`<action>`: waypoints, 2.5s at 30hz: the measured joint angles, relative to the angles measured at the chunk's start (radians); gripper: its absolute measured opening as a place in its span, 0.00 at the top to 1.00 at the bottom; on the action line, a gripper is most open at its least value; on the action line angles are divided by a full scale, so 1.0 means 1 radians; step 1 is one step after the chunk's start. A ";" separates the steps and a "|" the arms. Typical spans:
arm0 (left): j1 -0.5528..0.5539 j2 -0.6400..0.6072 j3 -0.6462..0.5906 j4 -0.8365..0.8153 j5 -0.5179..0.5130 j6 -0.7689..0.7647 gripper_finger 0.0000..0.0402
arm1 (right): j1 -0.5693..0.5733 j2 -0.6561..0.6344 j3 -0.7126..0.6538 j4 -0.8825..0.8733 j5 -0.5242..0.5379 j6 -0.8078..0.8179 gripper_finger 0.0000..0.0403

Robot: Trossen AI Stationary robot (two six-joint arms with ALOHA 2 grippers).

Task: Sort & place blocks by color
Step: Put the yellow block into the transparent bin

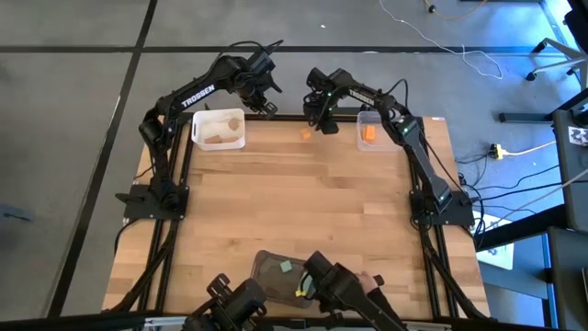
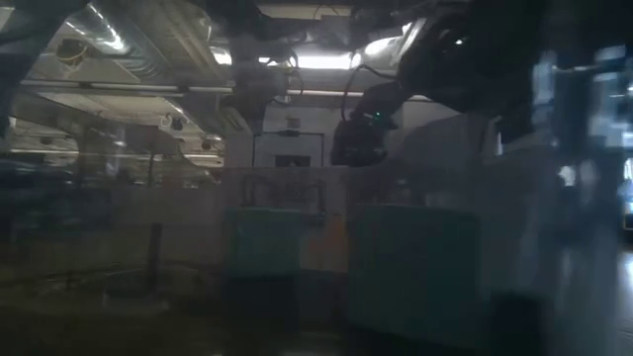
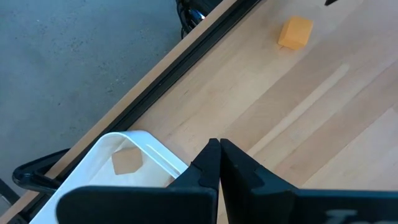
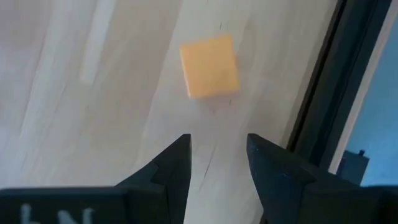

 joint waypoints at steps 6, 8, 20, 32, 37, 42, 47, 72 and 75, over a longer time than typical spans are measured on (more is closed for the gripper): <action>0.000 0.000 0.000 -0.001 0.000 0.000 1.00 | 0.001 0.000 0.000 0.022 -0.021 0.009 0.61; 0.000 0.000 0.000 -0.001 0.000 0.000 1.00 | 0.000 -0.002 -0.015 0.066 -0.069 0.010 0.61; 0.000 0.000 0.000 -0.002 0.000 0.005 1.00 | 0.006 -0.002 -0.021 0.100 -0.043 -0.006 0.61; 0.000 0.000 0.000 -0.002 0.000 0.004 1.00 | 0.015 -0.002 -0.021 0.086 -0.144 -0.057 0.61; 0.000 0.000 0.000 -0.002 0.000 0.004 1.00 | 0.017 -0.002 -0.021 0.127 -0.168 -0.053 0.61; 0.000 0.000 0.000 -0.002 0.000 0.004 1.00 | 0.019 0.000 0.003 0.105 -0.085 -0.053 0.61; 0.000 0.000 0.000 -0.002 0.000 0.004 1.00 | 0.019 0.000 0.109 -0.042 -0.036 -0.037 0.61; 0.000 0.000 0.000 -0.002 0.000 0.004 1.00 | 0.046 0.000 -0.053 0.152 0.098 0.123 0.61; 0.000 0.000 0.000 -0.002 0.000 0.004 1.00 | 0.046 0.000 -0.053 0.152 0.086 0.129 0.61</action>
